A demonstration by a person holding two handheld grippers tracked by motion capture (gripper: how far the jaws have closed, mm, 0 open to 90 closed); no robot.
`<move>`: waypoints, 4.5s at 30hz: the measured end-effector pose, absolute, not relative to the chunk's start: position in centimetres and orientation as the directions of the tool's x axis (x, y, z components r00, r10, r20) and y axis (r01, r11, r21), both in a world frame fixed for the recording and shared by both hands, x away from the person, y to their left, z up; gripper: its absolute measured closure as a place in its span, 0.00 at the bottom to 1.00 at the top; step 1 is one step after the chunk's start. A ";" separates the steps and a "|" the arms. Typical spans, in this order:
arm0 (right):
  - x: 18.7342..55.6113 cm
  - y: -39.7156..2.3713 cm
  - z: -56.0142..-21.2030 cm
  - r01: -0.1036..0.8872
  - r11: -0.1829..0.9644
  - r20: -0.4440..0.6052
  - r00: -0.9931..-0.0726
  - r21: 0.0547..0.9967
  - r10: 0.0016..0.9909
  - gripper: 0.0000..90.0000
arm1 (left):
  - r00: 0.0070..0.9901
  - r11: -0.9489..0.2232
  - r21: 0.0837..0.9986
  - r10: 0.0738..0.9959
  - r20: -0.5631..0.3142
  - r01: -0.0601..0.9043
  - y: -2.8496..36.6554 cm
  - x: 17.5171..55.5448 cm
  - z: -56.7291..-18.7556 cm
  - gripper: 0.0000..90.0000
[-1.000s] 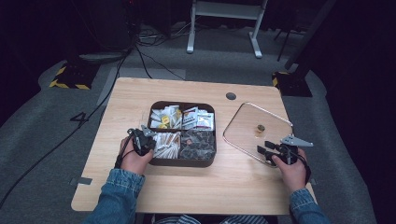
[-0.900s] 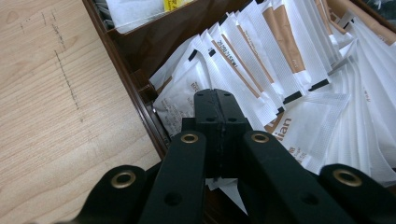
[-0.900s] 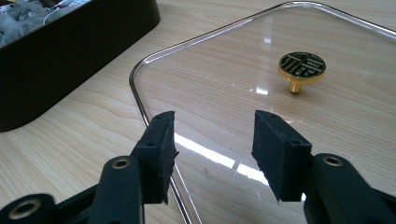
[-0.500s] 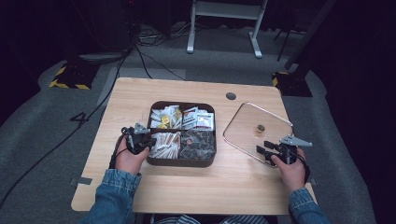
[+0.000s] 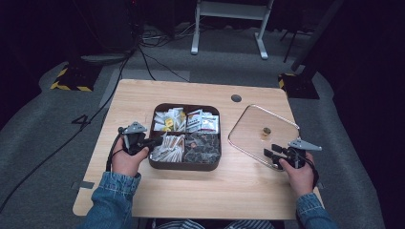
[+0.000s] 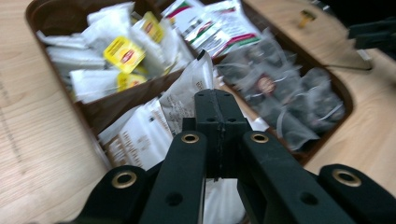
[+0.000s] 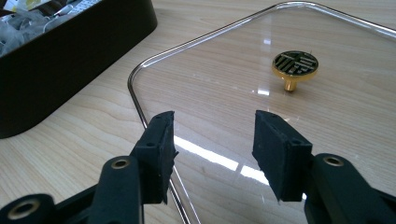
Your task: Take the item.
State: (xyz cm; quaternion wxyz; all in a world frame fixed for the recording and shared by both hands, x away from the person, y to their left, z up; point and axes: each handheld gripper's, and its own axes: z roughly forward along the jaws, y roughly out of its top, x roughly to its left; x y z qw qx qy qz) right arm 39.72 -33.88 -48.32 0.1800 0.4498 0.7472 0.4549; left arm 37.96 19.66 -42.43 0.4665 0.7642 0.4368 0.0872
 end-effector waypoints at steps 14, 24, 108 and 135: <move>39.7 -34.2 -48.4 0.509 0.171 0.148 -0.526 0.844 0.838 0.54 | 0.681 -0.145 0.837 0.661 -0.315 0.528 19.1 36.8 -40.2 1.00; 39.6 -34.2 -48.5 0.510 0.168 0.151 -0.526 0.843 0.837 0.54 | 0.712 -0.159 0.856 0.639 -0.290 0.492 18.3 36.1 -39.1 1.00; 40.0 -34.0 -48.5 0.514 0.174 0.156 -0.536 0.840 0.830 0.53 | 0.921 -0.622 0.683 0.315 -0.230 0.383 4.4 32.3 -47.6 0.99; 40.2 -34.2 -48.7 0.521 0.162 0.163 -0.523 0.838 0.837 0.52 | 0.871 -0.452 0.776 0.425 -0.246 0.440 7.4 32.7 -44.4 0.65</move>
